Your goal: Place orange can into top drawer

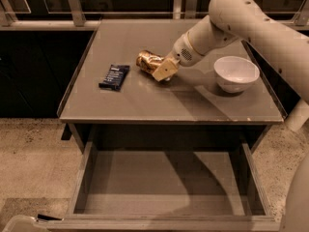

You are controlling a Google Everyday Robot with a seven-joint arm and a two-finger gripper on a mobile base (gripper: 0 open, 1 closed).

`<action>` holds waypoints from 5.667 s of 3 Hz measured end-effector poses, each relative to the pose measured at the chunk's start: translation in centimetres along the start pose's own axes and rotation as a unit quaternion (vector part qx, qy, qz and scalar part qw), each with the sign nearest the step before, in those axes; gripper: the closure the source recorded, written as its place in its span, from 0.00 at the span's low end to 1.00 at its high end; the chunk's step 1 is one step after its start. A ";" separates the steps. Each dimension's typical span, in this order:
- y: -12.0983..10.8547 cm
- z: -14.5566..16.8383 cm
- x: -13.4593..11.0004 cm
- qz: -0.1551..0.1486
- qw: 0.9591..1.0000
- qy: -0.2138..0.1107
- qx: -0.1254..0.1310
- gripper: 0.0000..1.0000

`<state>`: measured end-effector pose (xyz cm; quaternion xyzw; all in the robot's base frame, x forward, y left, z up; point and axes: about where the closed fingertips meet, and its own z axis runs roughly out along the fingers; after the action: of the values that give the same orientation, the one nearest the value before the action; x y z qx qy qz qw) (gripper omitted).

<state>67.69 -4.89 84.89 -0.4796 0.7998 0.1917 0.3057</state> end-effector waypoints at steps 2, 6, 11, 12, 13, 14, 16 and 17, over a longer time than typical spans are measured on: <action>6.2 -7.6 0.7 -0.020 0.999 -0.029 -0.024 1.00; 17.7 -14.8 11.2 0.107 0.980 -0.139 0.096 1.00; 23.2 -6.1 23.8 0.277 0.948 -0.140 0.065 1.00; 22.6 -2.6 27.6 0.318 0.939 -0.127 0.029 1.00; 21.8 1.3 30.9 0.342 0.933 -0.111 -0.006 1.00; 21.9 2.0 31.4 0.347 0.931 -0.110 -0.014 0.81; 21.9 2.0 31.4 0.347 0.931 -0.110 -0.014 0.35; 21.9 2.0 31.4 0.347 0.931 -0.110 -0.014 0.11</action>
Offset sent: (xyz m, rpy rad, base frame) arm -0.1514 -0.0451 0.0864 0.1250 -0.0665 0.0512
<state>37.82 -13.91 62.60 -0.1519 0.8751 0.3486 0.2994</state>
